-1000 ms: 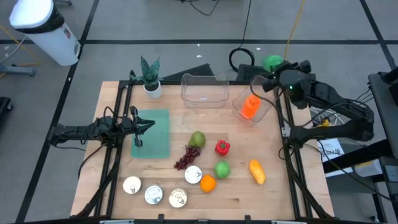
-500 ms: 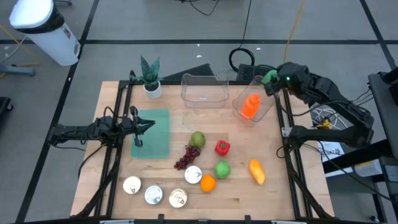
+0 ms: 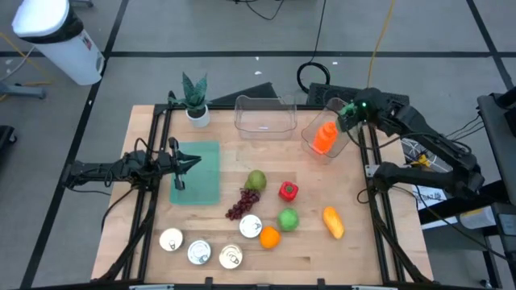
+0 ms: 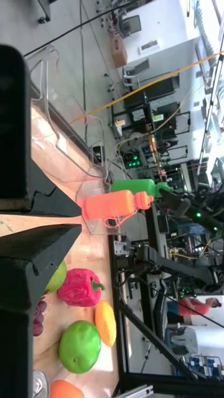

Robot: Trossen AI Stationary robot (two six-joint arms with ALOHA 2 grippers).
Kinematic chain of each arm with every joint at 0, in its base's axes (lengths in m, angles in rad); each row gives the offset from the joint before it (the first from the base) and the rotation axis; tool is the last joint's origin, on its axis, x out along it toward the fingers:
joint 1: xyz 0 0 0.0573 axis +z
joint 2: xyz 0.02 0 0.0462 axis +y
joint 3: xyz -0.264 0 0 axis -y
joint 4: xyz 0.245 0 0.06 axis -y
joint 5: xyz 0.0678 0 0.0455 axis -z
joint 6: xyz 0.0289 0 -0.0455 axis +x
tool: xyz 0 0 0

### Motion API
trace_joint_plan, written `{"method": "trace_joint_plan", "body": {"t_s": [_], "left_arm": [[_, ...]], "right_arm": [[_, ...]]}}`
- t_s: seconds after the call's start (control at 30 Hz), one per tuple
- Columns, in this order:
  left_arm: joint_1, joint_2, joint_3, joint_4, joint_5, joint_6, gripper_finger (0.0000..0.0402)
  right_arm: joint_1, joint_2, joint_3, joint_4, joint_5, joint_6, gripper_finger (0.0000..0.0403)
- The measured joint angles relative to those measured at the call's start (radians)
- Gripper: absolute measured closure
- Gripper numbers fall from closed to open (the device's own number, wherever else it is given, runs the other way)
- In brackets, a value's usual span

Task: Pick & Place Food Item
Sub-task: Put the green tumbler into the right transparent bin

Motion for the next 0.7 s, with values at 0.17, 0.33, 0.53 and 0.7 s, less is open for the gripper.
{"method": "trace_joint_plan", "body": {"t_s": [0.17, 0.33, 0.53, 0.7], "left_arm": [[0.0, 0.0, 0.0, 0.0, 0.0, 0.0, 0.036], [0.0, 0.0, 0.0, 0.0, 0.0, 0.0, 0.036], [0.0, 0.0, 0.0, 0.0, 0.0, 0.0, 0.036], [0.0, 0.0, 0.0, 0.0, 0.0, 0.0, 0.036]], "right_arm": [[-0.041, 0.0, -0.06, 0.044, -0.058, -0.009, 0.0188], [-0.078, -0.006, -0.093, 0.048, -0.101, -0.012, 0.0185], [-0.118, -0.013, -0.12, 0.055, -0.135, -0.025, 0.0187], [-0.129, -0.013, -0.13, 0.057, -0.136, -0.04, 0.0182]]}}
